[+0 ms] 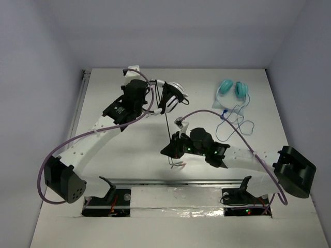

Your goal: Wrap the headphones

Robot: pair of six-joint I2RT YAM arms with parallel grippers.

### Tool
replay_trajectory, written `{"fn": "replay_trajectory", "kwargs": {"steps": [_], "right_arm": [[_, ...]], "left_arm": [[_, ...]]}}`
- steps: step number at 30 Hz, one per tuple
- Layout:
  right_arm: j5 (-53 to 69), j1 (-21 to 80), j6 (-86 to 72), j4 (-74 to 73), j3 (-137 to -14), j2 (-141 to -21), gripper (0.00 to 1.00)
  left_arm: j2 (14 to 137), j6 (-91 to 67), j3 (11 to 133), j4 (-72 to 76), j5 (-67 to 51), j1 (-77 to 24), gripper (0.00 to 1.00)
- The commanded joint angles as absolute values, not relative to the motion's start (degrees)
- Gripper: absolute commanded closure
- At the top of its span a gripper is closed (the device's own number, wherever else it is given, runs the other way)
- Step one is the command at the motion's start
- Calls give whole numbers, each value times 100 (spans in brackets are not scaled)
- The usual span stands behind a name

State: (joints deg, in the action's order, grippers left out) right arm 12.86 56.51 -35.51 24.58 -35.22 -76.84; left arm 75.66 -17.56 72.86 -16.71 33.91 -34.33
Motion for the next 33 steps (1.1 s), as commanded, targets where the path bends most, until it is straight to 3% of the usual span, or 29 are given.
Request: {"fn": "replay_trajectory", "kwargs": {"steps": [1, 7, 14, 22, 33], "right_arm": [[1800, 5792, -3411, 1715, -3971, -7243, 100], [1671, 5792, -2998, 713, -4894, -6890, 100], [695, 5792, -3673, 1282, -5238, -7049, 100], [-711, 5503, -4516, 2759, -4703, -6566, 79], [-97, 4316, -6328, 3886, -4446, -7400, 62]], "left_arm": [[7462, -2338, 7041, -694, 3631, -3366, 100], [7392, -2531, 6233, -747, 3621, -3752, 100], [7260, -2935, 5406, -606, 3077, -4288, 100], [6926, -3251, 4826, -685, 2734, -4412, 100], [7163, -3489, 4605, -659, 2602, -4833, 100]]}}
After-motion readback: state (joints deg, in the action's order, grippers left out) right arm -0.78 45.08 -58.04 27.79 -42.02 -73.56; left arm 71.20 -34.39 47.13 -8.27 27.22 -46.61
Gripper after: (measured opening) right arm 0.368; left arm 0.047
